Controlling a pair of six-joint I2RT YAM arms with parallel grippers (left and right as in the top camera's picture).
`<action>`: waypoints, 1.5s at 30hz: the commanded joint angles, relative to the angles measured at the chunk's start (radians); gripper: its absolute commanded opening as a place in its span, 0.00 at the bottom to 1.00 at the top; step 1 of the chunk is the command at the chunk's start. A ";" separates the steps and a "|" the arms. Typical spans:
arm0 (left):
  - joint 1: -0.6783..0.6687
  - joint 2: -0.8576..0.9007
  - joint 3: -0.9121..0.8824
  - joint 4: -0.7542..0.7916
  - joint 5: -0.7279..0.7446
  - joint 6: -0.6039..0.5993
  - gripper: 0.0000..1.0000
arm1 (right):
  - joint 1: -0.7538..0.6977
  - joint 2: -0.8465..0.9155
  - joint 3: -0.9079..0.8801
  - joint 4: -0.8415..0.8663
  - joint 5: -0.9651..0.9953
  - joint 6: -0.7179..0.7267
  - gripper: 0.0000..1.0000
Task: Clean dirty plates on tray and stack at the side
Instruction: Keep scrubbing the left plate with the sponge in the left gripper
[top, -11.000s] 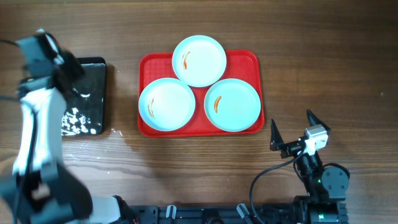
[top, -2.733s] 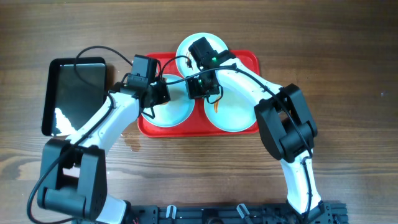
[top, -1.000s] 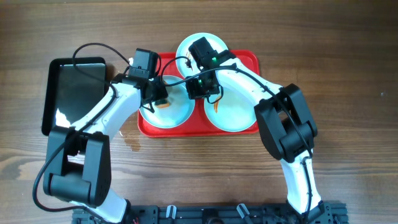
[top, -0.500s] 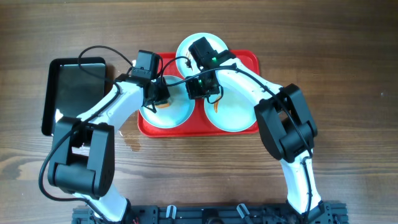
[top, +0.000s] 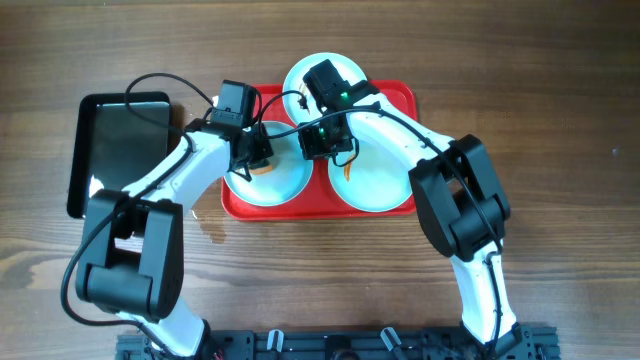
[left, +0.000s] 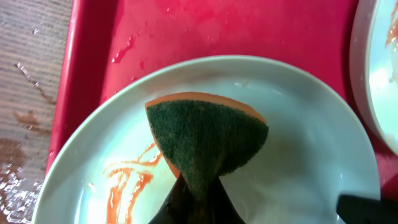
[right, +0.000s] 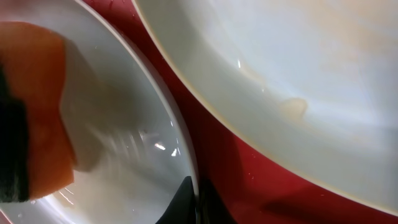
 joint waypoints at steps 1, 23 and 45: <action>0.006 -0.036 -0.009 -0.047 0.012 0.001 0.04 | 0.011 0.015 -0.012 0.007 -0.028 -0.018 0.04; -0.113 0.062 -0.039 -0.038 -0.091 -0.003 0.04 | 0.011 0.015 -0.012 0.000 -0.027 -0.020 0.04; -0.046 0.105 0.059 -0.214 -0.550 0.002 0.04 | 0.010 0.015 -0.012 -0.004 -0.016 -0.020 0.04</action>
